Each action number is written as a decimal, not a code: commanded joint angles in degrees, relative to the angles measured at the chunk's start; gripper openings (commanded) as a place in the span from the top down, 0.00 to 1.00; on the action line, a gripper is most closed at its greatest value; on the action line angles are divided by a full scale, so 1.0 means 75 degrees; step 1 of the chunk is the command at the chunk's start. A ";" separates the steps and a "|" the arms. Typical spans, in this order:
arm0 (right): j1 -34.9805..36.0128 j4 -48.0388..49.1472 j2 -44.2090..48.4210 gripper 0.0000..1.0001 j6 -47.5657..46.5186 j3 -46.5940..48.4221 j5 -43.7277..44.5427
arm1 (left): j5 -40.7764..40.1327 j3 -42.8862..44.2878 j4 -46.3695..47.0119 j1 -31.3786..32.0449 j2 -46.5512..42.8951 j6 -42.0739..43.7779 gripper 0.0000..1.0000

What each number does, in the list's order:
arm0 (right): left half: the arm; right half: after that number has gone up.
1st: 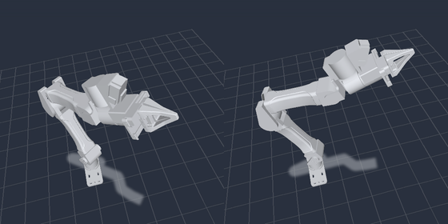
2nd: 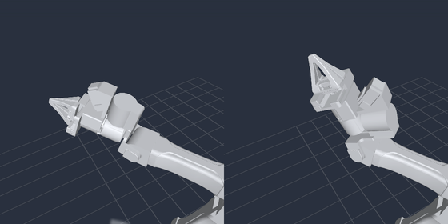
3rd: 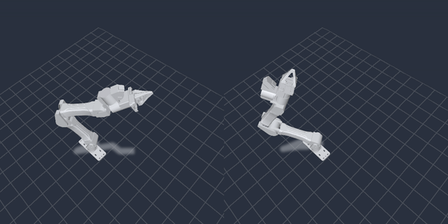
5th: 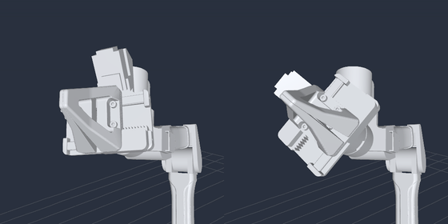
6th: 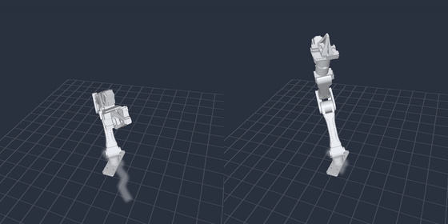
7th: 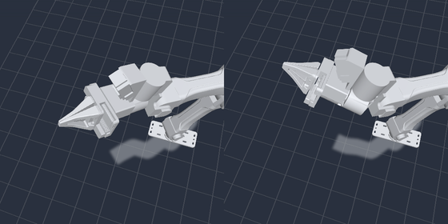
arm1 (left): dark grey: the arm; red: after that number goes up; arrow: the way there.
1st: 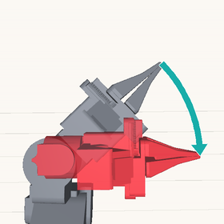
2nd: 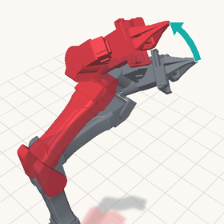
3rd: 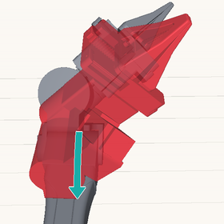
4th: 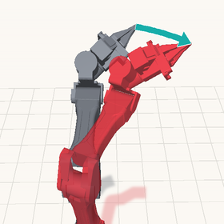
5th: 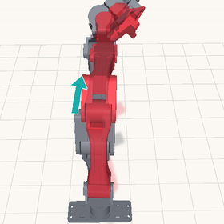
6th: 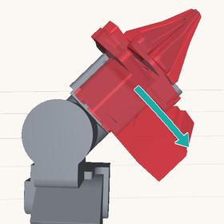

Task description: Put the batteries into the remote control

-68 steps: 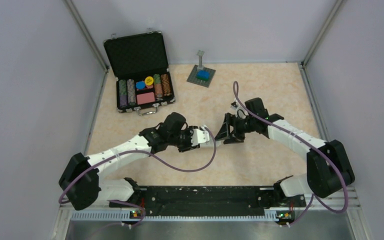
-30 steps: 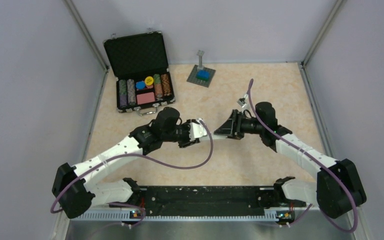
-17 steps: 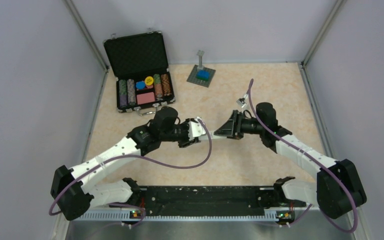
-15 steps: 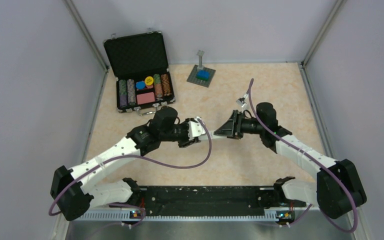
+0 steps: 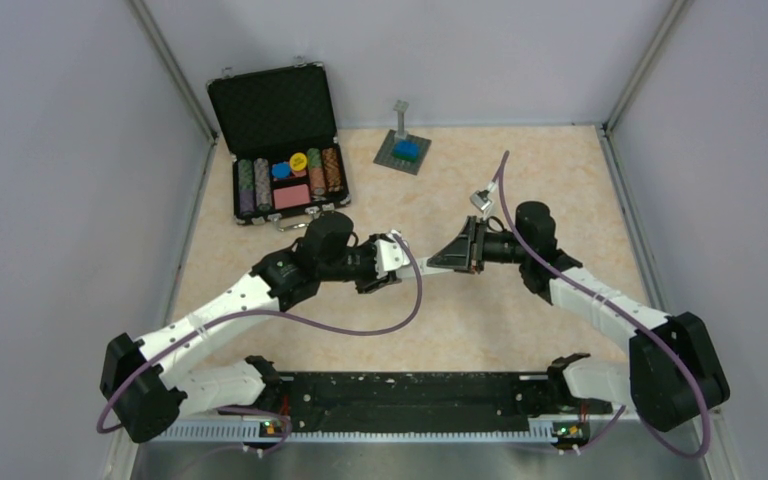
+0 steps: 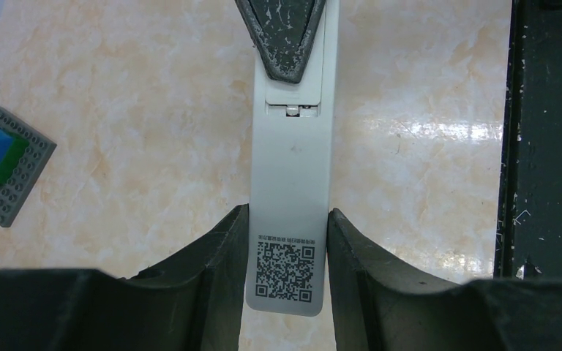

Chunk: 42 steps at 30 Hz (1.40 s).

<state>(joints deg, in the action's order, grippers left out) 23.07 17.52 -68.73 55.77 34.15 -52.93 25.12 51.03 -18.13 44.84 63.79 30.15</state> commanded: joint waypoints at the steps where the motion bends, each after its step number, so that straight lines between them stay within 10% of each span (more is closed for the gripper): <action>1: -0.0022 0.0546 -0.0177 0.75 0.0043 0.0040 -0.0343 | 0.0295 0.0462 0.0737 -0.0002 -0.0185 -0.0052 1.00; 42: 0.0744 -0.0683 -0.1253 0.70 -0.1057 0.0802 0.0336 | 0.0779 0.0681 0.2062 0.0016 0.0604 -0.0020 1.00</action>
<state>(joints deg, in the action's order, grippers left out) 26.70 13.45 -76.88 50.57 38.70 -51.90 26.28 51.37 -15.53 44.14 68.75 30.28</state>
